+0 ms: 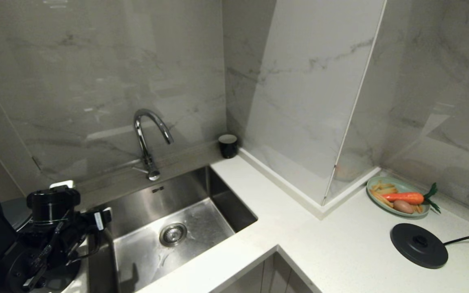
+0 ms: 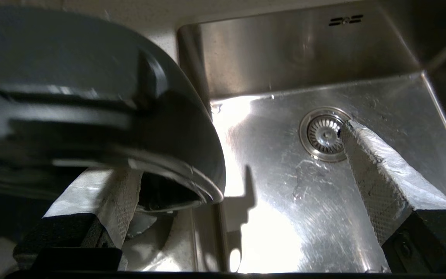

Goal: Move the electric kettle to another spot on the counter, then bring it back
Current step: Grab the kettle

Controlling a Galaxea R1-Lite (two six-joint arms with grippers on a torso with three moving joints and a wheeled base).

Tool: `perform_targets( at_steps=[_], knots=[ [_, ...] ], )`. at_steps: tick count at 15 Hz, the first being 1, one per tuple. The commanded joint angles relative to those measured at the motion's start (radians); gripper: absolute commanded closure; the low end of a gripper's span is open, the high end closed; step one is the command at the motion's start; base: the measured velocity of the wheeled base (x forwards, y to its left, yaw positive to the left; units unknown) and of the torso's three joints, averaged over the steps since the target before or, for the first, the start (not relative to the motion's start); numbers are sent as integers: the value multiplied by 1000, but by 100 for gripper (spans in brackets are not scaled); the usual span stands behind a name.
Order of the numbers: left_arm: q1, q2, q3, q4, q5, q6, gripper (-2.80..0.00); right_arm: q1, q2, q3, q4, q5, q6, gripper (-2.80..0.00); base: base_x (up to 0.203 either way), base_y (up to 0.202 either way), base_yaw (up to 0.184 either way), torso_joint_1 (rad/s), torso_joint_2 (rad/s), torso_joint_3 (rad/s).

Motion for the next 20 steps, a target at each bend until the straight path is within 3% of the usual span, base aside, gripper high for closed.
perform_targets(
  at_steps=[1,10,14,18,19,20],
  knots=[
    [3,15,-27,-6,2,-6,-280,0,0,0,0,0,0,0,0,0,0,0,0,0],
    [24,69,-83,-8,9,-8,-280,0,0,0,0,0,0,0,0,0,0,0,0,0],
    [39,114,-75,-141,6,1,-280,0,0,0,0,0,0,0,0,0,0,0,0,0],
    [41,110,-71,-149,5,1,-280,0,0,0,0,1,0,0,0,0,0,0,0,0],
    [41,107,-71,-149,5,1,0,0,0,0,0,1,0,0,0,0,0,0,0,0],
    [41,107,-71,-149,5,1,0,0,0,0,0,0,0,0,0,0,0,0,0,0]
  ],
)
